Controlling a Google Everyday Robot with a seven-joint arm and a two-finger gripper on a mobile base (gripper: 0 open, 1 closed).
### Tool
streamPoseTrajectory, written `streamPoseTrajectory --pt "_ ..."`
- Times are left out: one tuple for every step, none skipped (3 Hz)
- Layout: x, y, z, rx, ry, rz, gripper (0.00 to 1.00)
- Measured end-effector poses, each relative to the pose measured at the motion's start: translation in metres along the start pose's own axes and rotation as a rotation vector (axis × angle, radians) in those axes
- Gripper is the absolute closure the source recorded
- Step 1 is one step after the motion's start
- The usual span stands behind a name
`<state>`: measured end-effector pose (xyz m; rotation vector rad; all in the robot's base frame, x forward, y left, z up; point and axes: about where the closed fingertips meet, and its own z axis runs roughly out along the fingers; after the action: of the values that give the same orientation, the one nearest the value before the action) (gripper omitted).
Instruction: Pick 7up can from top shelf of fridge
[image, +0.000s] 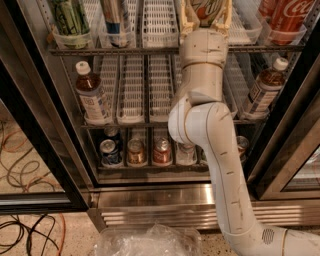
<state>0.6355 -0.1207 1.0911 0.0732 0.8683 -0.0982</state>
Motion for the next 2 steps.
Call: streamPoseTrajectory --pt "-0.0001 -0.0001 0.0002 0.0 -0.001 -0.001 1.0" --pt "-0.0005 -0.0004 0.0007 0.001 -0.004 -0.002 1.0"
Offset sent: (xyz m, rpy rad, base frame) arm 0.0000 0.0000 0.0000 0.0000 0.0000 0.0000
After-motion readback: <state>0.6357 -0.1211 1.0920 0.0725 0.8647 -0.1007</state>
